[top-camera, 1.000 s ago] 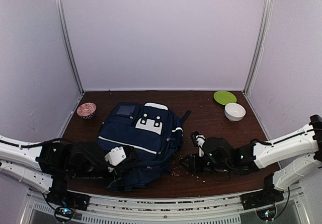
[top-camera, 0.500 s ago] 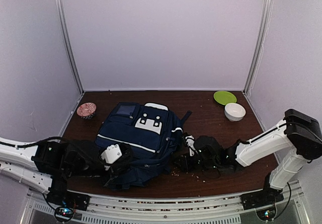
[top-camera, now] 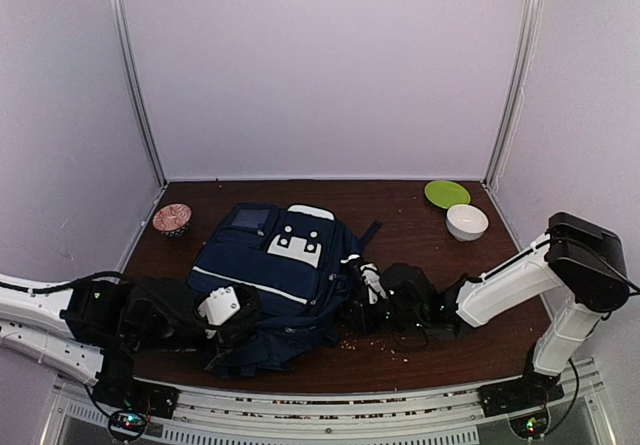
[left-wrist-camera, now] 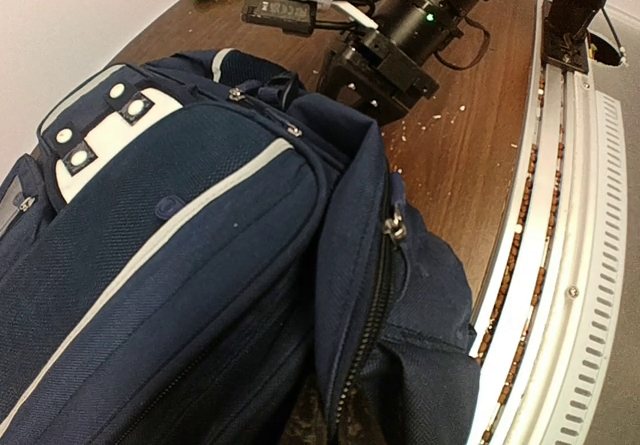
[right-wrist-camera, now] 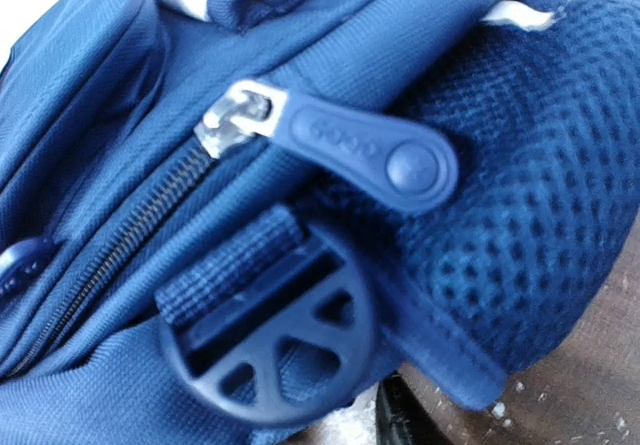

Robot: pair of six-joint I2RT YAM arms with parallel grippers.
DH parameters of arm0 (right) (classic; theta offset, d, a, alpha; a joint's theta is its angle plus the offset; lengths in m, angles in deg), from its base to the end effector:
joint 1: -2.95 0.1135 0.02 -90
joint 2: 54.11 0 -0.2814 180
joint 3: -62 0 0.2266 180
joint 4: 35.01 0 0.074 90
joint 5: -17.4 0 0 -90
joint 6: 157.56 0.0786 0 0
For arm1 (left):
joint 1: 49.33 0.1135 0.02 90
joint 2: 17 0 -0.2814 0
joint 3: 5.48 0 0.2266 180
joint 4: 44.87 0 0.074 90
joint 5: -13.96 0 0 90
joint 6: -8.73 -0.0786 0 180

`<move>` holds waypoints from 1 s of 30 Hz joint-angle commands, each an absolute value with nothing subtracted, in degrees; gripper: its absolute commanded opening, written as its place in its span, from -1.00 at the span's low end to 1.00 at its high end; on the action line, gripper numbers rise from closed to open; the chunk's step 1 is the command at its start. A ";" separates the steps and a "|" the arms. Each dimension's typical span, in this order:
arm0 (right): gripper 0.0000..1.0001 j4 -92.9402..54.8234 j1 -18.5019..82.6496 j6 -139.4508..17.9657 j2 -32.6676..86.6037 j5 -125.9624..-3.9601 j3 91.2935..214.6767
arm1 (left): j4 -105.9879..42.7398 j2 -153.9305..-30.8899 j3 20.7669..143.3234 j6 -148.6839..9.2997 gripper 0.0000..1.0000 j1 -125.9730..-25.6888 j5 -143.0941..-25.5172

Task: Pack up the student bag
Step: Zip the student bag at the center of the board.

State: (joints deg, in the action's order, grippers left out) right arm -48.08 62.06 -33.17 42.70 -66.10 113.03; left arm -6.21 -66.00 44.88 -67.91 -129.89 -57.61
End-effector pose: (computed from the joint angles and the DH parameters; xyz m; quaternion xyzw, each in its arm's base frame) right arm 0.1666 0.2958 0.1483 -0.2141 0.8501 0.3827 0.2917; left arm 0.0541 -0.1736 0.2412 0.4303 0.7761 -0.2223 0.4039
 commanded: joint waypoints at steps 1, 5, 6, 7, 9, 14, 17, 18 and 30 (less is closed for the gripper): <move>-0.63 -51.71 60.94 -33.29 43.88 -65.20 114.46 | -11.97 -63.54 47.80 -67.06 -1.00 -129.66 -55.16; -1.00 -53.38 60.78 -33.64 42.84 -63.61 113.62 | -11.85 -63.96 47.95 -66.69 -1.00 -129.66 -54.98; -1.00 -53.96 60.83 -33.90 42.30 -63.06 113.20 | -11.92 -64.21 47.92 -66.68 -1.00 -129.66 -54.87; -1.00 -54.64 60.83 -34.07 41.67 -62.43 112.36 | -12.01 -64.39 47.91 -66.75 -1.00 -129.66 -54.73; -1.00 -55.64 60.79 -34.55 40.12 -61.08 110.88 | -12.20 -64.97 48.02 -66.69 -1.00 -129.66 -54.04; -1.00 -52.67 62.88 -38.50 34.39 -59.95 107.60 | -12.23 -67.77 49.08 -66.43 -1.00 -129.66 -51.77; -1.00 -48.64 65.73 -41.46 30.56 -60.59 106.54 | -12.59 -70.04 49.78 -66.16 -1.00 -129.66 -50.27; -1.00 -47.44 66.65 -42.38 29.60 -60.78 106.27 | -12.89 -70.81 50.11 -66.15 -1.00 -129.66 -49.82; -1.00 -40.43 78.37 -44.27 23.79 -64.50 108.26 | -21.52 -78.77 52.77 -66.77 -1.00 -129.66 -52.11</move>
